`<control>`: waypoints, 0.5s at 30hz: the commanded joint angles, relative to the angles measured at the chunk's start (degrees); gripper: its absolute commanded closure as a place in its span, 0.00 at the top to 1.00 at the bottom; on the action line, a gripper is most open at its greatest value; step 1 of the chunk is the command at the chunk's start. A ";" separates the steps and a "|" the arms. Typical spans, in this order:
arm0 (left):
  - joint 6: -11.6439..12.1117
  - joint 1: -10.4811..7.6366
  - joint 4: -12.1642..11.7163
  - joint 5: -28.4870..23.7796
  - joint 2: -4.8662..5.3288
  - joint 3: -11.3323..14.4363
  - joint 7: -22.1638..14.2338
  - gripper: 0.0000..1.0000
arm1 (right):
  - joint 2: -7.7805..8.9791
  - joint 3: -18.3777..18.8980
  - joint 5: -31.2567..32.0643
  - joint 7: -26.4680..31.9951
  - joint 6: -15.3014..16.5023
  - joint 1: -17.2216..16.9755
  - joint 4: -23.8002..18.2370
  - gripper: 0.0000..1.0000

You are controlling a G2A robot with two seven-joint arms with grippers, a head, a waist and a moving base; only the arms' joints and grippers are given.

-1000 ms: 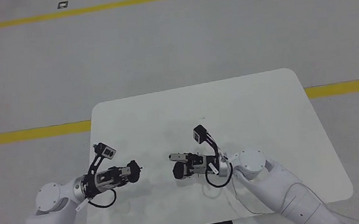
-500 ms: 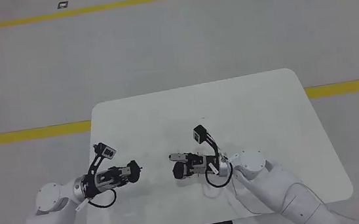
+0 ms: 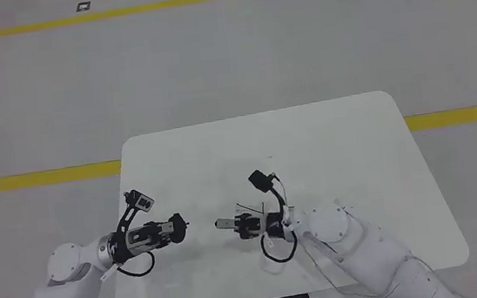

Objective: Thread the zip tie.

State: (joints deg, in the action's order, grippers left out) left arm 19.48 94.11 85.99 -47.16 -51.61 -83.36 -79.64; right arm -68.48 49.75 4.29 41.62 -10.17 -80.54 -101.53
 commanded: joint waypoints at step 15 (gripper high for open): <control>0.00 0.00 0.00 0.00 0.00 0.00 0.00 0.00 | -1.40 -10.66 29.72 2.98 -9.31 6.01 -1.90 1.00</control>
State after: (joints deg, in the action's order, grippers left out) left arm 19.48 94.11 85.99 -47.16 -51.61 -83.36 -79.64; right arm -69.62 39.29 32.42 45.21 -19.48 -74.54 -103.80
